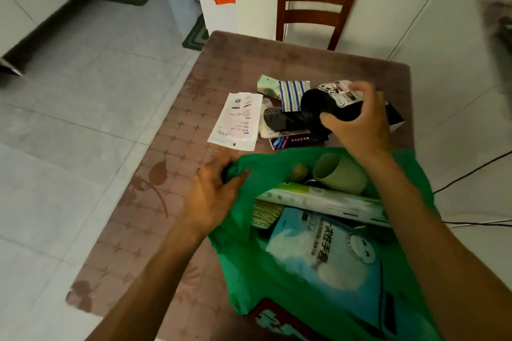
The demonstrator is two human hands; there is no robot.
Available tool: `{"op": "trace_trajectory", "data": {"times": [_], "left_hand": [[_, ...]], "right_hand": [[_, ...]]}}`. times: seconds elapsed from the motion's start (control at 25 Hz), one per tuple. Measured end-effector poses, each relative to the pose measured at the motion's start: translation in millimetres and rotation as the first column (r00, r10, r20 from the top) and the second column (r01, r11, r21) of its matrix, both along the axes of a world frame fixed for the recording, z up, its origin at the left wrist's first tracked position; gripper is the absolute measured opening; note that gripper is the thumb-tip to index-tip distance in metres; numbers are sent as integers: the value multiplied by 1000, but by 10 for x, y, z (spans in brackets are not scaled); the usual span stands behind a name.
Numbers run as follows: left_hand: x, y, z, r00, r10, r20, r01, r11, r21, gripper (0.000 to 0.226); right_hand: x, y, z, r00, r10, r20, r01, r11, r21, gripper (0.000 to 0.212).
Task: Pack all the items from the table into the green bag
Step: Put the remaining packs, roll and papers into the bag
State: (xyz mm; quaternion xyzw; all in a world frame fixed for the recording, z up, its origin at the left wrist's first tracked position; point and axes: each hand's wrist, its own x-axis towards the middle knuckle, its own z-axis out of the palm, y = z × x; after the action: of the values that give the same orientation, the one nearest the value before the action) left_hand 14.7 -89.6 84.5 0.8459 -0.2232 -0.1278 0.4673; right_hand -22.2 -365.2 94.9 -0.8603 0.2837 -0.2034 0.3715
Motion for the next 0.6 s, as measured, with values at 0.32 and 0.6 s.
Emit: {"op": "trace_trajectory", "data": {"times": [0.32,0.6], "left_hand": [[-55,-89,243,996,-92,-1,91,988,-122,6],[172,151,203,850,-280,-446,156,943,-296,34]], "right_hand": [[-1210,1321,-335,807,524,-272,-536,843,33,60],[-1011,1190,-231,840,483,-247,-486,872,52,45]]}}
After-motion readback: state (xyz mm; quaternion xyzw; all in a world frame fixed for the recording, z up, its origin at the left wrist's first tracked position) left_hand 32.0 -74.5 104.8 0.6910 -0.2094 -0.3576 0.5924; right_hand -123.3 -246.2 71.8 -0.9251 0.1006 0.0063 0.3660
